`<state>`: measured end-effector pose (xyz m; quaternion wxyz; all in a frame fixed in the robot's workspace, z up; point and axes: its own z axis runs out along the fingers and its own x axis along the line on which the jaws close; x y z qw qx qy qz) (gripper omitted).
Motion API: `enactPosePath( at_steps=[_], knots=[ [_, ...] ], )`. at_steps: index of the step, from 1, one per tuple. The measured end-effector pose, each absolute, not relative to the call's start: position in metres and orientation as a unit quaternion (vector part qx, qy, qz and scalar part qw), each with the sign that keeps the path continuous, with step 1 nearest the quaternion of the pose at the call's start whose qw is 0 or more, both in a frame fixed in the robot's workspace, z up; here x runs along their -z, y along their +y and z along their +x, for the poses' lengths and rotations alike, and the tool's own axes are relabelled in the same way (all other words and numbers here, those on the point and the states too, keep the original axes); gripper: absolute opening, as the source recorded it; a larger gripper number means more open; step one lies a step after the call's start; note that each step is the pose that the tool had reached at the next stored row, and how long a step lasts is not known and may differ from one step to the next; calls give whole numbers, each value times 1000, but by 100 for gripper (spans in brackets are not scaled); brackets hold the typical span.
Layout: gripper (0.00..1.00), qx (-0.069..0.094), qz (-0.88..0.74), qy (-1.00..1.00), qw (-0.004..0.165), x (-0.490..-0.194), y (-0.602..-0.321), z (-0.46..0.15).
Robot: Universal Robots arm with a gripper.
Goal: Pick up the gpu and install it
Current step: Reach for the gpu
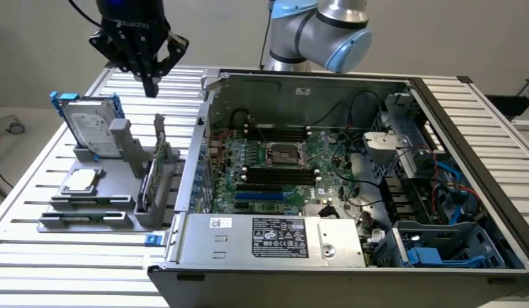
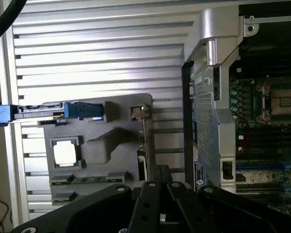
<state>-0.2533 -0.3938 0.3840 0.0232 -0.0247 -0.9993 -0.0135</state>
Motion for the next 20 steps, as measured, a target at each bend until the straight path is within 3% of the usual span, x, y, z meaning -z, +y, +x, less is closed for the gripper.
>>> enactPosePath(
  at_steps=[14, 20],
  knots=[
    [11, 3, 26, -999, 23, -374, -391, -270],
    [11, -12, 41, -999, 24, -371, -389, -277]
  ],
)
